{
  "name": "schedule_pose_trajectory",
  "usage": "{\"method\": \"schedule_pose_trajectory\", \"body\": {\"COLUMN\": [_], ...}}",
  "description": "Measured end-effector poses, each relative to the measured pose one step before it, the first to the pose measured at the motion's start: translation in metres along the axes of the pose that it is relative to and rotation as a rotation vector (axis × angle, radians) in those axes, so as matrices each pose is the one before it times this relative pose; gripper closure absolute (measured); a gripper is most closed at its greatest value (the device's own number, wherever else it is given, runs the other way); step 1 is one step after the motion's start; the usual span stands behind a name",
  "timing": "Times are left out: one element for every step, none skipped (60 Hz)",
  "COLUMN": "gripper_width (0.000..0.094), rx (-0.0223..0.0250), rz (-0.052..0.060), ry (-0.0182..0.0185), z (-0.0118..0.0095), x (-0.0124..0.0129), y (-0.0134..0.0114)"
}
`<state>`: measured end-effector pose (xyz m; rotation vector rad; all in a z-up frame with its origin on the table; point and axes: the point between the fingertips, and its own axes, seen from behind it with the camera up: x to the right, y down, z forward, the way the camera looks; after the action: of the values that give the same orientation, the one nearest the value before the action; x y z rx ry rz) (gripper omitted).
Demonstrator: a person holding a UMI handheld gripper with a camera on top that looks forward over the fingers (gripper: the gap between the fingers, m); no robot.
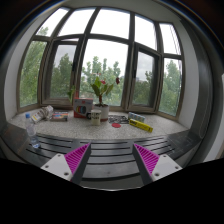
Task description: Pour water
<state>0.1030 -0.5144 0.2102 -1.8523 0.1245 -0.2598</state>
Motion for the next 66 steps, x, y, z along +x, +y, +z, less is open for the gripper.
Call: {"method": "schedule_pose_trajectory", "body": {"gripper_width": [0.0082, 0.0081, 0.0081, 0.0081, 0.0082, 0.0082, 0.0082, 0.0080, 0.0081, 0.0082, 0.0082, 0.0082, 0.0082, 0.0080, 0.0081, 0.0079, 0.0080, 0.0084, 0.0082, 0.0082, 0.0082, 0.0082, 0.0083, 0.0085, 0.0084, 0.0086, 0.0088, 0.0086, 0.0087, 0.0084, 0.0083, 0.0083, 0.0084, 0.0086, 0.0084, 0.0086, 0.0085, 0.0084, 0.0083, 0.0082, 0.0081, 0.0082, 0.0080, 0.0079, 0.0080, 0.0081, 0.0080, 0.0081, 0.0081, 0.0081, 0.0079, 0.0080, 0.0079, 0.0082, 0.0082, 0.0083, 0.0083, 0.0084, 0.0085, 0.0084, 0.0083, 0.0085, 0.0085, 0.0088, 0.0094, 0.0096], "rx": [-0.00328, -0.00391, -0.00338, -0.00278, -0.00294, -0.00394, -0.00423, -0.00406, -0.00197, -0.00256, -0.00354, -0.00469, -0.00506, -0.00479, -0.00465, -0.00521, -0.00586, -0.00564, -0.00523, -0.00485, -0.00459, -0.00447, -0.00475, -0.00384, -0.00339, -0.00379, -0.00499, -0.00574, -0.00540, -0.00358, -0.00239, -0.00224, -0.00364, -0.00457, -0.00337, -0.00145, -0.00041, -0.00087, -0.00090, 0.00038, 0.00115, 0.00244, 0.00346, 0.00609, 0.00819, 0.00957, 0.00981, 0.00931, 0.00865, 0.00848, 0.00924, 0.01078, 0.01129, 0.01030, 0.00875, 0.00836, 0.00843, 0.00711, 0.00770, 0.00836, 0.00694, 0.00456, 0.00257, 0.00269, 0.00604, 0.00896], "rz": [-0.0009, -0.0014, -0.0012, -0.0014, -0.0014, -0.0006, -0.0019, -0.0023, -0.0033, -0.0024, -0.0024, -0.0021, -0.0021, -0.0022, -0.0018, -0.0009, -0.0006, -0.0003, -0.0006, -0.0006, -0.0003, -0.0006, -0.0009, -0.0013, -0.0008, -0.0003, 0.0002, 0.0007, 0.0014, 0.0009, 0.0011, 0.0015, 0.0029, 0.0039, 0.0042, 0.0041, 0.0038, 0.0033, 0.0036, 0.0028, 0.0023, 0.0027, 0.0025, 0.0019, 0.0016, 0.0012, 0.0004, -0.0002, -0.0006, -0.0008, -0.0019, -0.0018, -0.0011, -0.0003, 0.0002, 0.0008, 0.0011, 0.0009, 0.0012, 0.0013, 0.0014, 0.0008, -0.0007, -0.0014, -0.0011, -0.0008], "ry": [-0.00018, 0.00005, 0.00027, 0.00070, 0.00123, 0.00142, 0.00188, 0.00210, 0.00147, 0.00281, 0.00325, 0.00353, 0.00285, 0.00191, 0.00136, 0.00086, 0.00052, -0.00027, -0.00099, -0.00138, -0.00125, -0.00164, -0.00210, -0.00416, -0.00471, -0.00416, -0.00343, -0.00390, -0.00573, -0.00793, -0.00839, -0.00862, -0.00787, -0.00863, -0.01030, -0.01128, -0.01131, -0.00994, -0.01004, -0.01189, -0.01136, -0.00998, -0.00955, -0.00970, -0.01028, -0.01007, -0.00958, -0.00885, -0.00865, -0.00907, -0.00876, -0.00794, -0.00648, -0.00500, -0.00438, -0.00381, -0.00346, -0.00124, -0.00132, 0.00037, 0.00222, 0.00281, 0.00267, 0.00124, 0.00286, 0.00198], "z": [0.00007, 0.00001, -0.00006, -0.00012, -0.00005, 0.00033, -0.00013, -0.00030, -0.00045, 0.00049, -0.00004, -0.00028, -0.00001, -0.00044, -0.00050, -0.00079, -0.00128, -0.00133, -0.00121, -0.00131, -0.00109, -0.00155, -0.00162, -0.00184, -0.00129, -0.00114, -0.00148, -0.00098, -0.00112, -0.00042, -0.00026, 0.00010, 0.00075, 0.00095, 0.00146, 0.00159, 0.00187, 0.00310, 0.00336, 0.00365, 0.00379, 0.00420, 0.00451, 0.00475, 0.00502, 0.00512, 0.00581, 0.00608, 0.00634, 0.00678, 0.00671, 0.00737, 0.00777, 0.00757, 0.00797, 0.00782, 0.00836, 0.00879, 0.00775, 0.00815, 0.00853, 0.00819, 0.00814, 0.00794, 0.00756, 0.00677], "x": [-0.00030, -0.00069, -0.00102, -0.00127, -0.00175, -0.00208, -0.00233, -0.00209, 0.00054, -0.00383, -0.00290, -0.00306, -0.00300, -0.00328, -0.00389, -0.00366, -0.00401, -0.00401, -0.00468, -0.00520, -0.00521, -0.00589, -0.00644, -0.00727, -0.00800, -0.00827, -0.00823, -0.00884, -0.00988, -0.01098, -0.01126, -0.01148, -0.01166, -0.01224, -0.01281, -0.01346, -0.01319, -0.01305, -0.01282, -0.01364, -0.01312, -0.01268, -0.01187, -0.01162, -0.01149, -0.01134, -0.01078, -0.01029, -0.00953, -0.00963, -0.00868, -0.00843, -0.00788, -0.00702, -0.00686, -0.00610, -0.00560, -0.00573, -0.00395, -0.00344, -0.00268, -0.00249, -0.00273, -0.00228, -0.00170, 0.00144], "y": [0.00122, 0.00146, 0.00155, 0.00166, 0.00190, 0.00236, 0.00253, 0.00278, 0.00215, 0.00331, 0.00289, 0.00396, 0.00409, 0.00428, 0.00439, 0.00469, 0.00494, 0.00533, 0.00564, 0.00559, 0.00549, 0.00534, 0.00554, 0.00527, 0.00522, 0.00497, 0.00491, 0.00517, 0.00459, 0.00395, 0.00301, 0.00267, 0.00259, 0.00213, 0.00108, 0.00052, -0.00016, -0.00027, -0.00039, -0.00097, -0.00186, -0.00209, -0.00316, -0.00371, -0.00440, -0.00459, -0.00467, -0.00498, -0.00446, -0.00489, -0.00507, -0.00509, -0.00518, -0.00468, -0.00463, -0.00432, -0.00422, -0.00481, -0.00369, -0.00341, -0.00310, -0.00251, -0.00160, -0.00206, -0.00227, -0.00248]}}
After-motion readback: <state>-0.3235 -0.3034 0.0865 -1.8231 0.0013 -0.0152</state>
